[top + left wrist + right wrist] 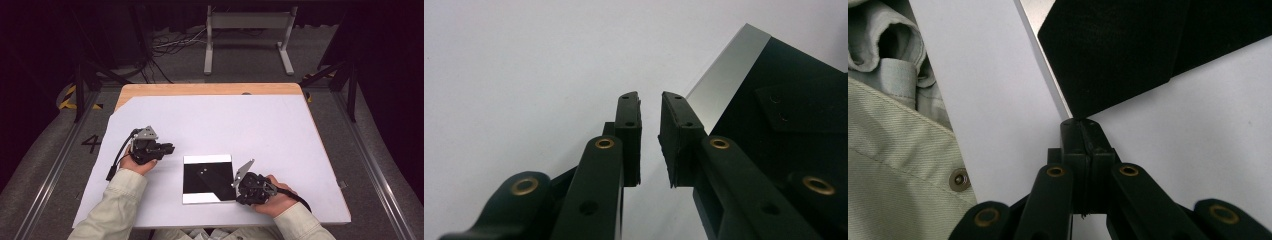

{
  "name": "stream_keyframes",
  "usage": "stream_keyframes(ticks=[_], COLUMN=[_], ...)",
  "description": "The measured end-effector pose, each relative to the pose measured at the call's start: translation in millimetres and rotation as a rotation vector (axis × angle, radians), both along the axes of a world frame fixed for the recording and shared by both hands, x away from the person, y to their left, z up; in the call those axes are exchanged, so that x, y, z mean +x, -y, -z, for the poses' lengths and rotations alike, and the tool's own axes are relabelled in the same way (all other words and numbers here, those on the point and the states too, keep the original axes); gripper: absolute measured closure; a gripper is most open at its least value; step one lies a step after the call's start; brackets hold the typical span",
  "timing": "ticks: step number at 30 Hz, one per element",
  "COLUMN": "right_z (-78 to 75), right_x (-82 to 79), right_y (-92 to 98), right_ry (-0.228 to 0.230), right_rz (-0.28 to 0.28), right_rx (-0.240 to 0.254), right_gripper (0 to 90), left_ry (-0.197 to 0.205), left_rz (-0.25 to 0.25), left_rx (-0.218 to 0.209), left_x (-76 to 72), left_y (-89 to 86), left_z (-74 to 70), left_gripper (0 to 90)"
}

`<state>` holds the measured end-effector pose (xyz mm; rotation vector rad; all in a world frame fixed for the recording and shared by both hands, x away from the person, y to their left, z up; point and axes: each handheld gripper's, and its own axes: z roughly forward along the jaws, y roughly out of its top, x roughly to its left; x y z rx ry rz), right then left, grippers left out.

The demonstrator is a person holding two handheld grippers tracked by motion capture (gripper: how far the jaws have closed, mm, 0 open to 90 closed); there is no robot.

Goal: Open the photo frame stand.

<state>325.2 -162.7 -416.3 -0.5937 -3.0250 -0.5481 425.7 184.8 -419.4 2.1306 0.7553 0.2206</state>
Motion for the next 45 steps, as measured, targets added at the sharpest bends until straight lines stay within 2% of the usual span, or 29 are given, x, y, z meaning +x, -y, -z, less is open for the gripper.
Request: stream_keyframes(ticks=[7, 15, 20, 27, 35, 41, 42, 45], right_z=[-1.8, -7.9, -16.0, -25.2, -33.2, -38.2, -39.7, -41.5], right_x=[0.1, -1.0, -1.8, -3.7, -7.1, -8.3, -9.0, -10.2], right_y=[4.9, 9.2, 13.9, 16.1, 15.5, 14.8, 14.5, 14.1], right_ry=[0.0, 0.021, 0.037, 0.084, 0.167, 0.212, 0.228, 0.255], right_rz=[-0.002, -0.01, -0.004, 0.001, -0.005, 0.013, 0.028, 0.045], right_rx=[0.037, 0.084, 0.156, 0.228, 0.288, 0.335, 0.36, 0.372], right_gripper=[89.6, 89.8, 89.8, 89.9, 89.9, 89.9, 89.9, 89.8], left_ry=[-0.003, -0.005, -0.004, -0.001, 0.001, -0.002, -0.002, -0.003], left_rz=[0.0, -0.003, -0.003, -0.005, -0.007, -0.008, -0.005, -0.007], left_rx=[0.0, -0.004, -0.002, -0.004, -0.005, -0.008, -0.006, -0.005], left_x=[0.8, 0.0, 0.2, 0.1, 0.2, 0.8, 0.8, 0.5], left_y=[0.0, 0.1, -0.1, -0.3, -0.4, -0.2, 0.1, 0.8], left_z=[0.8, 0.2, 0.3, 0.2, 0.4, 0.9, 0.7, 0.7], left_gripper=[79.0, 79.2, 79.3, 79.3, 79.3, 79.3, 79.3, 79.3])
